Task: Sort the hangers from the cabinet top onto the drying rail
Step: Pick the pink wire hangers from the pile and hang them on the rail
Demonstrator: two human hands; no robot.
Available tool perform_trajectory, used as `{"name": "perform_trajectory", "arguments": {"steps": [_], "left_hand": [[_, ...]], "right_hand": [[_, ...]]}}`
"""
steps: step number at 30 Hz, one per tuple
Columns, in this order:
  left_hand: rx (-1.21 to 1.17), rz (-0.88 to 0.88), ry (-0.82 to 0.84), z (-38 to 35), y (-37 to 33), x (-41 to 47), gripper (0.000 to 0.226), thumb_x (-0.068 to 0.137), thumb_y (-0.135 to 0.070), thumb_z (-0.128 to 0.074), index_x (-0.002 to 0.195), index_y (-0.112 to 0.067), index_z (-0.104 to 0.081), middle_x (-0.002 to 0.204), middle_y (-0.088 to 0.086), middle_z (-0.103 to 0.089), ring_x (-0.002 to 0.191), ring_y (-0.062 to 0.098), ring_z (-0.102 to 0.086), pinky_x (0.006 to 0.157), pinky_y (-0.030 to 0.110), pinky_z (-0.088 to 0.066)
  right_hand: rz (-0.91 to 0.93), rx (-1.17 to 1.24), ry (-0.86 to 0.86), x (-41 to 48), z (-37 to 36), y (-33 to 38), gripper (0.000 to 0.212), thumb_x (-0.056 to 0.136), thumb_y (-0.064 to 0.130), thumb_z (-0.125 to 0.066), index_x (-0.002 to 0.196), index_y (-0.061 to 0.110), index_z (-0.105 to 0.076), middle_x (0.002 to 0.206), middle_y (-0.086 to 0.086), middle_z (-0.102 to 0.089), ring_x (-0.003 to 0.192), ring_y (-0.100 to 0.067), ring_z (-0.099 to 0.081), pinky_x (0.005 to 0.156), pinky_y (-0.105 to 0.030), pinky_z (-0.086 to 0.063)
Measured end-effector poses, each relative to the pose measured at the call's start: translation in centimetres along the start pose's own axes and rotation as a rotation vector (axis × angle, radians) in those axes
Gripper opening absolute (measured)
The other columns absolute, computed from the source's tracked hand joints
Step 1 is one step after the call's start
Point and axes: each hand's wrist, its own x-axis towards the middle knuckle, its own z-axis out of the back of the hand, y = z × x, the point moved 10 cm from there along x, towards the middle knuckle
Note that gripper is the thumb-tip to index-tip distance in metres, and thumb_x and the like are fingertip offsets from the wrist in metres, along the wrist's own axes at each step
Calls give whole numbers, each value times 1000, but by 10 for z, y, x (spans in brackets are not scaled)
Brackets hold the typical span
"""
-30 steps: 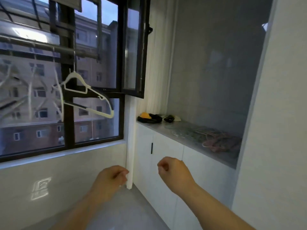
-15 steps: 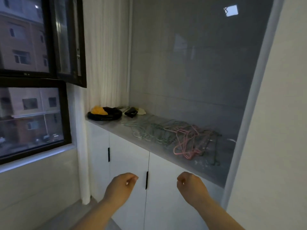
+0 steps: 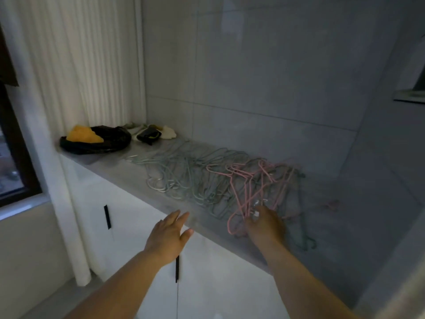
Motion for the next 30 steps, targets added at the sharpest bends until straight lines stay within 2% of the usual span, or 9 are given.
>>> {"name": "perform_trajectory", "arguments": {"steps": [5,7,8,11,19,21,24,27,30], "left_hand": [[45,36,43,-25,2,27,59,93,-53,-7,146,-27,-4,156,-5,2,144,11,2,116,30,-2],[48,50,21,-28,1,26,106,56,-76,30,145,-29,2,155,-6,9,144,14,7,116,33,1],[74,64,36,-31,3,26,127,33,-75,43,145,-29,5,155,-5,11,143,14,9,116,35,3],[86,97,72,-36,11,26,139,16,-72,48,144,-30,11,154,-6,16,143,13,14,115,37,9],[95,76,124,-39,15,30,132,23,-80,41,143,-34,9,153,-15,14,142,8,15,114,39,12],[62,64,146,-38,15,31,103,54,-83,23,144,-34,6,150,-18,14,142,7,14,114,41,12],[101,88,164,-31,11,28,58,93,-53,-16,145,-32,0,155,-11,6,143,7,9,114,41,11],[123,23,144,-14,-15,26,55,94,-51,-18,144,-31,-10,155,-10,-6,143,4,1,113,39,14],[-150,-115,128,0,-66,16,73,82,-69,-18,143,-29,-19,152,-9,-19,141,6,-12,114,29,2]], "right_hand": [[-75,-35,-3,50,-1,9,44,89,35,-47,124,7,-48,132,-14,-50,125,-31,-40,102,-35,-33],[-136,-36,34,67,-5,6,49,89,36,-48,127,5,-44,132,-16,-51,124,-32,-43,101,-35,-33],[-173,-11,57,74,-7,2,50,89,36,-49,126,4,-43,132,-17,-52,123,-32,-45,101,-34,-34],[-290,84,115,90,-18,-14,49,88,32,-52,126,4,-41,131,-16,-54,121,-31,-50,97,-31,-38],[-269,201,39,104,-16,-16,38,90,15,-49,124,-3,-43,127,-22,-55,116,-34,-54,92,-34,-43],[-233,205,5,101,-10,-13,37,90,15,-48,122,-2,-45,127,-22,-55,116,-35,-53,93,-36,-43],[-178,199,-68,92,5,-5,33,90,21,-47,118,2,-48,122,-21,-59,113,-35,-55,92,-36,-43],[-128,212,-150,80,23,3,28,91,20,-46,114,5,-50,118,-19,-62,108,-34,-58,86,-35,-44],[-82,224,-210,65,39,12,27,91,20,-46,115,7,-48,114,-19,-64,104,-35,-60,82,-35,-45]]}}
